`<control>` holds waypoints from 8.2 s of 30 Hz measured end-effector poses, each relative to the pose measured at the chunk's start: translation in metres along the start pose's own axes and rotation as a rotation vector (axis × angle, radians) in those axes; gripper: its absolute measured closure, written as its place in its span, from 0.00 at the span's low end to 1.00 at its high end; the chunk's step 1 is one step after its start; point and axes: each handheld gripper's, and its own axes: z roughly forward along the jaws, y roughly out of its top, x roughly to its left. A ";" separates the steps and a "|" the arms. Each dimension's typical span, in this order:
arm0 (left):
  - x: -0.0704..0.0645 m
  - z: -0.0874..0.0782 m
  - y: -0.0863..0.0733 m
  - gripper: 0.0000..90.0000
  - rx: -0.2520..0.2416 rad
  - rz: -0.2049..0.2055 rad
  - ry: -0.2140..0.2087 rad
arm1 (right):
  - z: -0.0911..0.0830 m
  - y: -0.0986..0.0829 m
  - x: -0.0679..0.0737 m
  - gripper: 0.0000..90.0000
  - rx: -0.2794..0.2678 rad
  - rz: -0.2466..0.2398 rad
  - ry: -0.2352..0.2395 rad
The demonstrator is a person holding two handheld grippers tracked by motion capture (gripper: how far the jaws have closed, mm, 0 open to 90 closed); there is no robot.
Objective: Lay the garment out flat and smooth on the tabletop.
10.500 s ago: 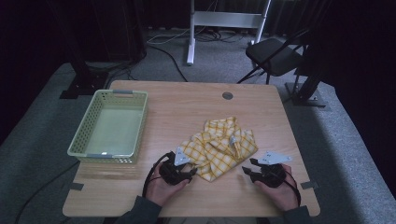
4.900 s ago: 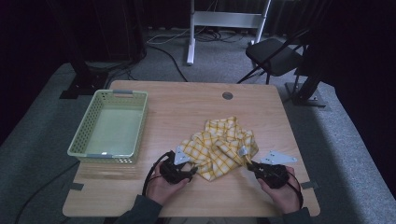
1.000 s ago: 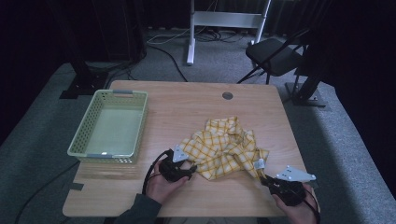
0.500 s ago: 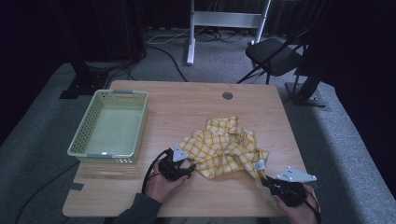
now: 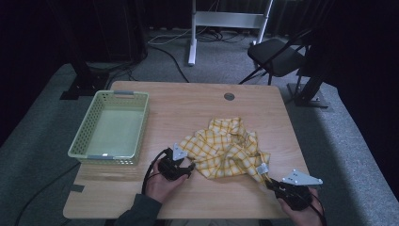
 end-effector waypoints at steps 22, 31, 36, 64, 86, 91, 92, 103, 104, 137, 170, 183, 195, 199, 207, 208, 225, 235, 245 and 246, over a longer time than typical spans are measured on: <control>-0.001 -0.004 0.005 0.52 0.061 -0.042 0.038 | -0.013 -0.014 -0.002 0.93 0.005 0.027 -0.012; -0.008 -0.016 0.015 0.57 -0.012 -0.041 0.065 | -0.015 -0.017 -0.003 0.93 0.008 0.036 -0.015; -0.013 -0.018 0.021 0.57 -0.032 -0.024 0.031 | -0.015 -0.018 -0.002 0.93 0.007 0.033 -0.015; -0.005 0.012 0.025 0.66 0.074 -0.059 0.096 | -0.025 -0.030 -0.010 0.93 0.015 0.068 -0.040; -0.013 0.007 0.036 0.59 0.041 -0.039 0.076 | -0.028 -0.019 -0.005 0.73 -0.039 0.036 0.009; -0.016 0.009 0.042 0.59 0.034 -0.020 0.072 | -0.022 -0.009 -0.004 0.72 -0.055 0.017 0.015; -0.016 0.009 0.043 0.59 0.034 -0.014 0.072 | -0.021 -0.007 -0.004 0.72 -0.057 0.013 0.015; -0.024 0.008 0.058 0.59 -0.003 0.018 0.053 | -0.011 0.015 -0.001 0.72 -0.084 -0.025 0.019; -0.024 0.009 0.059 0.59 -0.006 0.020 0.050 | -0.010 0.016 -0.001 0.72 -0.085 -0.028 0.016; -0.043 0.035 0.062 0.75 0.073 0.145 0.075 | 0.028 0.018 -0.008 0.68 -0.006 -0.022 0.008; -0.036 -0.011 0.042 0.95 -0.015 0.073 0.009 | 0.039 0.015 -0.011 0.86 0.053 -0.009 0.012; -0.029 -0.025 0.028 0.95 -0.038 0.026 -0.012 | 0.040 0.012 -0.014 0.90 0.063 0.002 -0.003; -0.019 -0.035 0.011 0.95 -0.034 -0.026 -0.048 | 0.038 0.009 -0.019 0.91 0.060 0.023 -0.017; -0.017 -0.037 0.007 0.94 -0.030 -0.035 -0.051 | 0.037 0.008 -0.020 0.91 0.063 0.026 -0.024; -0.013 -0.033 -0.003 0.94 0.030 -0.072 -0.031 | 0.035 0.005 -0.025 0.92 0.061 0.045 -0.043; -0.012 -0.033 -0.003 0.93 0.037 -0.072 -0.017 | 0.035 0.005 -0.026 0.92 0.063 0.049 -0.043; -0.017 -0.033 0.020 0.69 -0.022 -0.018 -0.033 | 0.032 0.009 -0.028 0.76 0.038 0.065 -0.047; -0.017 -0.012 0.039 0.67 -0.006 0.040 -0.021 | 0.039 0.015 -0.025 0.69 0.037 0.033 -0.026; -0.019 0.015 0.053 0.65 0.033 0.070 -0.033 | 0.050 0.018 -0.025 0.67 0.062 0.029 -0.020; -0.019 0.015 0.053 0.65 0.033 0.070 -0.033 | 0.050 0.018 -0.025 0.67 0.062 0.031 -0.018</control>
